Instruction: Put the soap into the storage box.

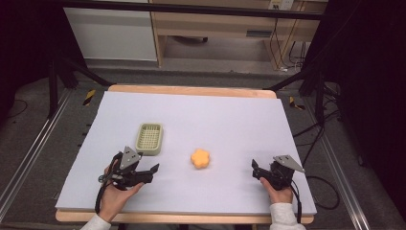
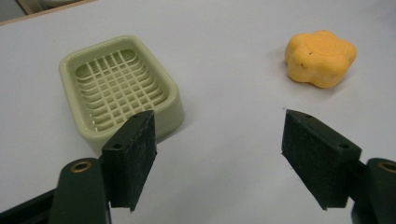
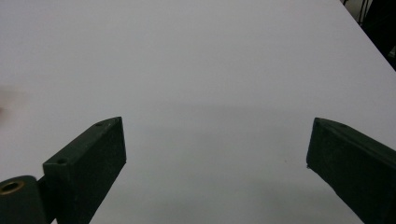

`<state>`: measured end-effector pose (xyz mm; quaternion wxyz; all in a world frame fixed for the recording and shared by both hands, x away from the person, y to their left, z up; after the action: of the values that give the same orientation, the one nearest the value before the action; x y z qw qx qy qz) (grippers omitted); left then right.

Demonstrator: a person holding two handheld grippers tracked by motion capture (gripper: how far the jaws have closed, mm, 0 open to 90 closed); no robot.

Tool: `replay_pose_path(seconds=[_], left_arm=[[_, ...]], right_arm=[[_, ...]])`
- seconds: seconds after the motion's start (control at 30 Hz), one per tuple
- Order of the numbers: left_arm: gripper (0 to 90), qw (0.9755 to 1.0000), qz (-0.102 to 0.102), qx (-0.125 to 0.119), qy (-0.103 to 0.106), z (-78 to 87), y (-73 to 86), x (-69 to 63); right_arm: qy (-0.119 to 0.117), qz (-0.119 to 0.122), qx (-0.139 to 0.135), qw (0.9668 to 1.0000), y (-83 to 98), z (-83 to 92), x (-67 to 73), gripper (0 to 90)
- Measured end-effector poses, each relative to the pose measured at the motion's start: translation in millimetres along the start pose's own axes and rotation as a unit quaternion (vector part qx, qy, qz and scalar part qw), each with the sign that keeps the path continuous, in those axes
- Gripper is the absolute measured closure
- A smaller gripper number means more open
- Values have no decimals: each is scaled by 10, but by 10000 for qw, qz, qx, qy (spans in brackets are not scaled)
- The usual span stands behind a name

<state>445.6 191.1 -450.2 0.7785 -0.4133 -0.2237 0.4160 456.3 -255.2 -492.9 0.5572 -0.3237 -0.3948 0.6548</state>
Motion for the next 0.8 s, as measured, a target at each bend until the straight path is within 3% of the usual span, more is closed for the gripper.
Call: replay_pose_path(seconds=[0.1, 0.27, 0.43, 0.6, 0.8], left_arm=[[256, 10000, -62, 47, 59, -20, -35, -40], [248, 9997, -200, 38, 143, -59, -132, -129], [245, 9994, -233, -57, 248, -101, -278, -209], [244, 9990, -307, -95, 323, -197, -430, -275], [243, 9987, -288, -130, 388, -296, -563, -347]], right_arm=[[-3, -78, 98, 9999, -8, 1, -1, 55], [134, 194, -86, 9997, -19, 6, 5, 45], [13, 211, -183, 9996, -27, 27, -6, 30], [-145, 202, -7, 9997, -17, 15, -5, 31], [-86, 206, -42, 9997, -20, 23, -3, 29]])
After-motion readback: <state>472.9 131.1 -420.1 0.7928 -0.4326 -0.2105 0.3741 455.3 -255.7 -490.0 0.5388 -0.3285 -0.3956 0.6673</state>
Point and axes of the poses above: each handheld gripper's, and its own axes: z roughly backward along the jaws, y roughly out of its underside, x roughly to its left, the point moved 2 cm from there along -z, roughly forward along the jaws, and after that the axes turned 3 degrees about z, right-handed, at the moved point
